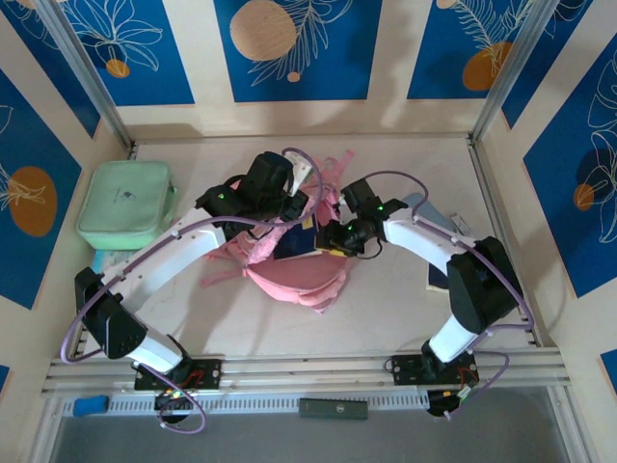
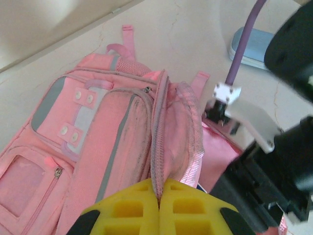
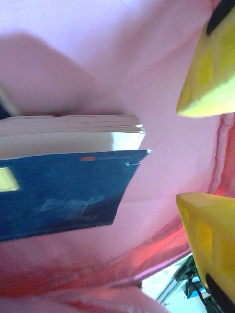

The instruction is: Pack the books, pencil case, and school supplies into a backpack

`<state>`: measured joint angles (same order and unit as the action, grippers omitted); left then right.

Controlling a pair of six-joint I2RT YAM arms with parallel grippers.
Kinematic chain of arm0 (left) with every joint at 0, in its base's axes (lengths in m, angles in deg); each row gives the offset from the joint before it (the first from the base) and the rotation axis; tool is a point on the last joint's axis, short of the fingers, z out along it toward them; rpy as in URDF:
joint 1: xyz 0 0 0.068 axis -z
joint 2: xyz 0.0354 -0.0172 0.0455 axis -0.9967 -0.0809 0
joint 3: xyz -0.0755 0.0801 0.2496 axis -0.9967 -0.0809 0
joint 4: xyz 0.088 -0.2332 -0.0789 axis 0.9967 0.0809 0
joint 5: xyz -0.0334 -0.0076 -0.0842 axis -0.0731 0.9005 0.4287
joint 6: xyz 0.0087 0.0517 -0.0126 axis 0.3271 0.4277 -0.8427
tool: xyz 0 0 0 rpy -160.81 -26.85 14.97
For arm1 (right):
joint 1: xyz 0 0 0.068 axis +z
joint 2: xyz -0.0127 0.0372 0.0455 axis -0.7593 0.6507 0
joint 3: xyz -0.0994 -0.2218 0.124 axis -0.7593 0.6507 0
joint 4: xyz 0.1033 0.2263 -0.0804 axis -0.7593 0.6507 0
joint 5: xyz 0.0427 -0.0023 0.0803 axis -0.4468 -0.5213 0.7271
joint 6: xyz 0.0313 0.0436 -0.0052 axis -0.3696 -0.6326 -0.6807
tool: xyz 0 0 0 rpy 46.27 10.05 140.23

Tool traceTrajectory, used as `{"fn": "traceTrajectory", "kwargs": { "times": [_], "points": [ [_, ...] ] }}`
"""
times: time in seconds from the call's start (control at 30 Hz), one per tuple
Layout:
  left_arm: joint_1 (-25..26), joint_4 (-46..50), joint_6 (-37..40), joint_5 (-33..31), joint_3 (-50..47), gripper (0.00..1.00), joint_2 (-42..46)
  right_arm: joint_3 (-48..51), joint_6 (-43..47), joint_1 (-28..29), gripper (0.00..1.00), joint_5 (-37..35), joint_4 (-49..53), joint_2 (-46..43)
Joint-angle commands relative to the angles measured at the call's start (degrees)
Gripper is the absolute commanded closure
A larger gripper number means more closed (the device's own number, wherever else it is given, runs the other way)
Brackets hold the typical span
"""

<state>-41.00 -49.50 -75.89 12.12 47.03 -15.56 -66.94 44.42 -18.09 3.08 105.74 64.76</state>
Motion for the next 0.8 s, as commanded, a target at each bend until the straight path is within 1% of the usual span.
{"fn": "traceTrajectory", "kwargs": {
  "times": [0.0, 0.03, 0.1, 0.17, 0.2, 0.3, 0.37, 0.5, 0.6, 0.7, 0.77],
  "points": [
    [-0.31, -5.24, -0.67, 0.53, 0.98, 1.0, 2.37, 0.13, -1.64, 1.92, 0.65, -3.46, 2.82, 1.73],
    [-0.31, -5.04, -0.76, 0.64, 0.97, 1.0, 2.37, 0.46, -2.01, 2.39, 0.69, -3.2, 1.84, 1.81],
    [-0.33, -5.15, -0.85, 0.59, 0.77, 1.0, 2.41, 1.76, -2.8, 3.86, 0.72, -0.99, -2.24, 1.78],
    [-0.3, -5.23, -0.8, 0.82, 0.62, 1.0, 2.28, 1.79, -3.37, 5.82, 0.76, -1.09, -4.76, 3.07],
    [-0.29, -5.19, -0.84, 0.84, 0.62, 1.0, 2.28, 1.5, -3.78, 6.04, 0.8, -1.46, -5.63, 4.45],
    [-0.32, -5.06, -0.78, 1.41, 0.71, 1.0, 2.53, 0.06, -5.5, 3.75, 0.92, -1.86, -7.2, 8.39],
    [-0.32, -4.48, -0.5, 1.8, 0.8, 1.0, 2.8, -0.02, -6.04, 2.42, 0.95, -3.78, -9.92, 9.24],
    [-0.32, -3.64, 0.27, 2.05, 0.29, 1.0, 3.48, -2.62, -5.09, 1.14, 0.96, -7.53, -13.64, 10.94],
    [-0.32, -3.41, 0.55, 2.0, -0.25, 1.0, 3.51, -5.64, -3.9, 1.3, 0.96, -4.53, -12.86, 12.93],
    [-0.28, -2.79, 0.86, 1.19, -0.76, 1.0, 3.16, -4.38, -2.51, 2.11, 0.95, -4.88, -11.42, 11.0],
    [-0.31, -2.69, 1.01, 0.76, -1.17, 1.0, 2.88, -1.85, -1.68, 1.94, 0.91, -5.32, -11.67, 7.94]
  ]
}}
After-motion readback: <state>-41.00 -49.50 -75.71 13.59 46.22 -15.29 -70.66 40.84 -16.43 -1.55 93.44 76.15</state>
